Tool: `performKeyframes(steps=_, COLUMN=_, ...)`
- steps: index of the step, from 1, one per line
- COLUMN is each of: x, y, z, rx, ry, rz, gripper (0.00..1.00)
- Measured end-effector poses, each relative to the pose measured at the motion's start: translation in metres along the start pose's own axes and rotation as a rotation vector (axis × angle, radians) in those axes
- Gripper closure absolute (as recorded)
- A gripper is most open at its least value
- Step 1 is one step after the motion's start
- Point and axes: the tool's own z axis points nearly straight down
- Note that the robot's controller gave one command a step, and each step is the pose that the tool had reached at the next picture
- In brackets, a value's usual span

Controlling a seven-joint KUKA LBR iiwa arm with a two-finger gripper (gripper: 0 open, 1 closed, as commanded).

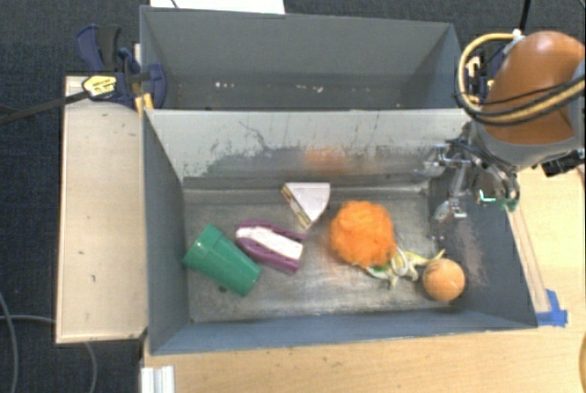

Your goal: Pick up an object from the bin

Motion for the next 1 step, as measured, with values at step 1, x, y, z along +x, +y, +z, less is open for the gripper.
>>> performKeyframes(steps=1, x=-0.0018, y=0.0002, z=-0.0034, rx=0.001, ry=-0.007, rz=-0.003, gripper=0.00)
